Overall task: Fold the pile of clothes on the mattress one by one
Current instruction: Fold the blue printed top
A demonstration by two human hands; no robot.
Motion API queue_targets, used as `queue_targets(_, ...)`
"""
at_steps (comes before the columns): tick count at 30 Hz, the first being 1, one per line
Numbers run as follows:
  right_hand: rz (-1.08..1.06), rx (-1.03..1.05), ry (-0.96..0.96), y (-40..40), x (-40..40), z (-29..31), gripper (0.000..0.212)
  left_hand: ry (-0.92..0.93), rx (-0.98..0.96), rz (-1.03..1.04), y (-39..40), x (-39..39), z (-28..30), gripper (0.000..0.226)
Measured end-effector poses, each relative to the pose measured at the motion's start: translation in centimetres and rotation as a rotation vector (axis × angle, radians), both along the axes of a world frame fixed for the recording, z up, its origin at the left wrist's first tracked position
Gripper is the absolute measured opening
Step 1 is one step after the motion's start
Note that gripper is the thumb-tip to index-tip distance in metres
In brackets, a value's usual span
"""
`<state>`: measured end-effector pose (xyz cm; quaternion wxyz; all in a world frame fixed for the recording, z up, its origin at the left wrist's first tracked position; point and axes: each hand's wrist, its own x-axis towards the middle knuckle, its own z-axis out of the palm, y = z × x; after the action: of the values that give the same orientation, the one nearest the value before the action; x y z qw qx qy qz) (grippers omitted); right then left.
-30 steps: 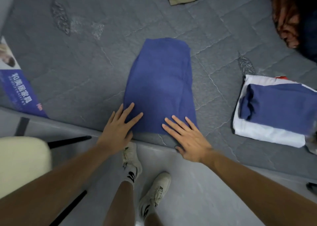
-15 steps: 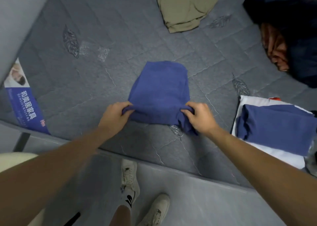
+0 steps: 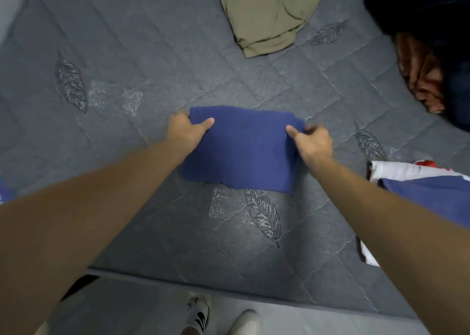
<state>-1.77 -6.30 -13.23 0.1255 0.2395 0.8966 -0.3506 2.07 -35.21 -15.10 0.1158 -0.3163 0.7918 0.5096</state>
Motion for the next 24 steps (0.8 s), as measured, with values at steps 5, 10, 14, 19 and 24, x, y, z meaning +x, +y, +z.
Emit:
queue_targets(5, -0.079, -0.216, -0.169, -2.5, 2.0, -0.7, 0.06, -0.078, 0.18, -0.07, 1.0, 0.3, -0.8, 0.05)
queue_targets(10, -0.119, -0.475, -0.167, -3.6, 2.3, -0.5, 0.039, -0.054, 0.258, -0.087, 1.8, -0.3, -0.2, 0.052)
queue_targets(14, -0.067, -0.571, -0.086, -3.2, 1.4, 0.3, 0.025, 0.11, 0.268, -0.108, 2.3, -0.3, 0.2, 0.027)
queue_targets(19, 0.002, -0.569, 0.05, -0.4, 2.1, 3.1, 0.017, 0.198, 0.268, -0.14, 5.6, 0.2, 3.6, 0.027)
queue_targets(24, -0.004, -0.47, 0.129, 6.2, 4.3, 8.1, 0.02, 0.158, 0.319, -0.213, 11.9, 2.0, 8.1, 0.044)
